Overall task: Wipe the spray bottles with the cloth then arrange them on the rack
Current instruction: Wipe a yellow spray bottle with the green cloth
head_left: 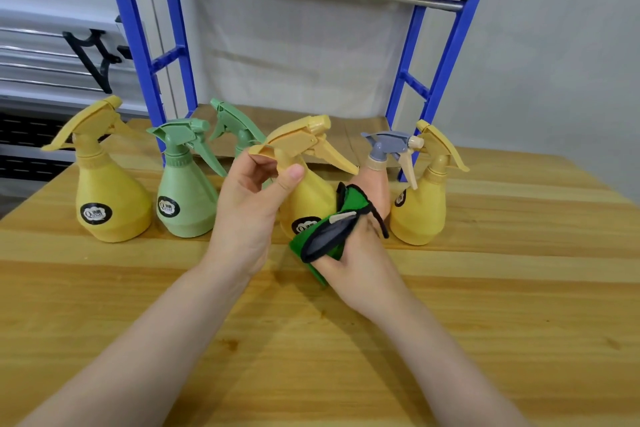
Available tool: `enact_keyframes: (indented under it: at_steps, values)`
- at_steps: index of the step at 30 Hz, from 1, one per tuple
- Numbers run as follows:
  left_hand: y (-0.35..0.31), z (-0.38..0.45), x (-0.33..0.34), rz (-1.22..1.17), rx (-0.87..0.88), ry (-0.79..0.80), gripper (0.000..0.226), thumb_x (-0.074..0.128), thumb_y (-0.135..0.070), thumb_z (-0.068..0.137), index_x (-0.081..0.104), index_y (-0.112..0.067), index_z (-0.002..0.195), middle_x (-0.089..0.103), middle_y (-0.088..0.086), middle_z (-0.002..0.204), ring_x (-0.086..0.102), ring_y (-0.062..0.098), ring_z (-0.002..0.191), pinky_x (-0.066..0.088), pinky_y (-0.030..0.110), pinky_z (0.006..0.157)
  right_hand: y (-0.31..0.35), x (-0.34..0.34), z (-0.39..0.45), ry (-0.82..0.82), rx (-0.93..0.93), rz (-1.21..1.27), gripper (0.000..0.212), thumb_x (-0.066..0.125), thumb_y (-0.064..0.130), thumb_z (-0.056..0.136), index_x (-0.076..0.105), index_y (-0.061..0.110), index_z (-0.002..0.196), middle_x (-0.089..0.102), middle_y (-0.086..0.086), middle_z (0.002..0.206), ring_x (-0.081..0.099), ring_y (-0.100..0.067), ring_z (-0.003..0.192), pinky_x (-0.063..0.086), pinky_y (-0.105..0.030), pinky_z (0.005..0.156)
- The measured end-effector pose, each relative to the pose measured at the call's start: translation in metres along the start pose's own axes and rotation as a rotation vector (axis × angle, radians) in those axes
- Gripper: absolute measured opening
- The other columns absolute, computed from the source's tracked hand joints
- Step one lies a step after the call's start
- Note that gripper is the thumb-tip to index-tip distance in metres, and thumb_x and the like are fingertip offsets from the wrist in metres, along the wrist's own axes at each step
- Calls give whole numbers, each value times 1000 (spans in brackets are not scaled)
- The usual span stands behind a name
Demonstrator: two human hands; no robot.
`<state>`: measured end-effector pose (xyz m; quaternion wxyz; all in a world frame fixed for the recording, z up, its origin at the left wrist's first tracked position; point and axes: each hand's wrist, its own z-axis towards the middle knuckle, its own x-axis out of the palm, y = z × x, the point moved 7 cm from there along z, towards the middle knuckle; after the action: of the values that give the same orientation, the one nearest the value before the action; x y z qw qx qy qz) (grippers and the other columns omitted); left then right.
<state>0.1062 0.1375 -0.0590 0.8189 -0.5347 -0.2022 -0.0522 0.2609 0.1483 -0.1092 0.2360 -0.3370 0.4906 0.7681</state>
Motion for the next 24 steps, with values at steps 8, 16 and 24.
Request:
enact_keyframes:
  at_steps: [8,16,24]
  values:
    - [12,-15,17,120,35,11,26,74,1,78,55,-16,82,64,-9,76,60,5,77,50,21,73,32,-16,27,-189,-29,-157,65,41,60,70,58,19,117,64,3,106,55,-15,105,33,-16,90]
    - [11,-11,19,209,43,194,13,72,-17,85,65,-13,95,70,-3,92,64,11,92,50,24,81,45,-36,24,-284,-142,-12,36,52,47,77,69,22,96,70,6,94,47,-6,97,18,5,85]
    - [14,-7,18,68,-60,306,45,64,-35,80,57,-10,116,63,7,113,58,20,108,46,30,91,54,-46,18,-27,-129,134,18,62,44,82,68,30,91,67,11,84,60,-4,84,53,-38,75]
